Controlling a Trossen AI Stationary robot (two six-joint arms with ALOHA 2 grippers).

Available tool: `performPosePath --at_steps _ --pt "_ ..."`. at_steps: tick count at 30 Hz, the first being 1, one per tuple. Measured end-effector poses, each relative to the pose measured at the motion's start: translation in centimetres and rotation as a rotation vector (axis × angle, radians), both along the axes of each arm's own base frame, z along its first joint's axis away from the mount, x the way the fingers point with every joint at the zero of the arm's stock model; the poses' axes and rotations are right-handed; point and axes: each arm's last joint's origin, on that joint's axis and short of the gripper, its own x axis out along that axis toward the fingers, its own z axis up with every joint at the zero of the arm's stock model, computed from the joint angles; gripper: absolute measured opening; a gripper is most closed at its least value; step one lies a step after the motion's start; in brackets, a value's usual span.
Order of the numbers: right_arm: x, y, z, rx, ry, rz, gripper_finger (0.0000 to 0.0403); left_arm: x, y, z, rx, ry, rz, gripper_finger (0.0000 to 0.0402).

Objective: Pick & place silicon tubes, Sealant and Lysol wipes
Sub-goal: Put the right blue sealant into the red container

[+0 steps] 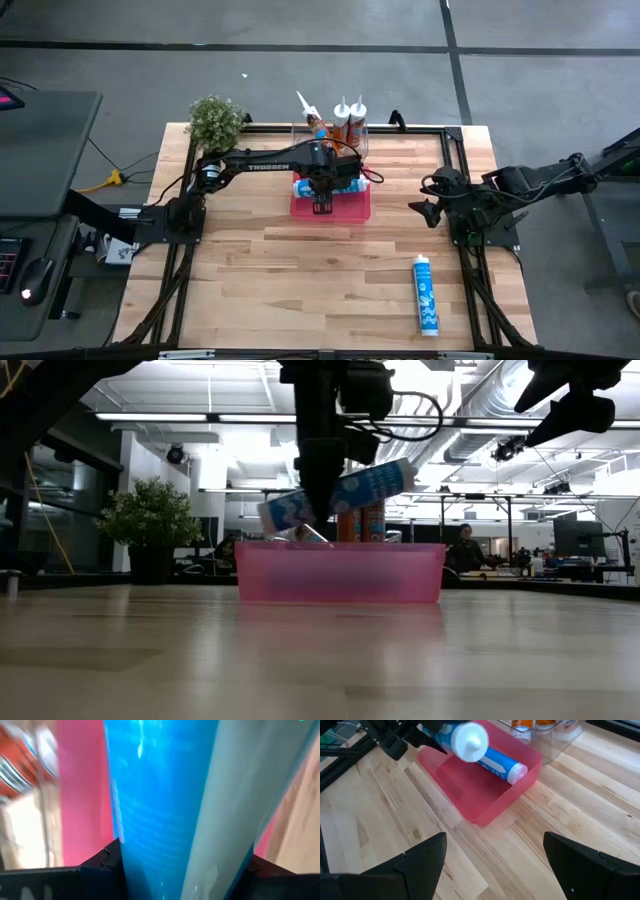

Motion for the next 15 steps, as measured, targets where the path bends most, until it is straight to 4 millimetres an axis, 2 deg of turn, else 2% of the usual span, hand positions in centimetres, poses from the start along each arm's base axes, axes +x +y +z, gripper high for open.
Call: performPosePath --at_steps 15 --pt "0.01 0.0 0.0 0.0 -0.001 -0.003 0.0327 0.34 0.15 -0.04 -0.005 -0.033 -0.014 0.019"
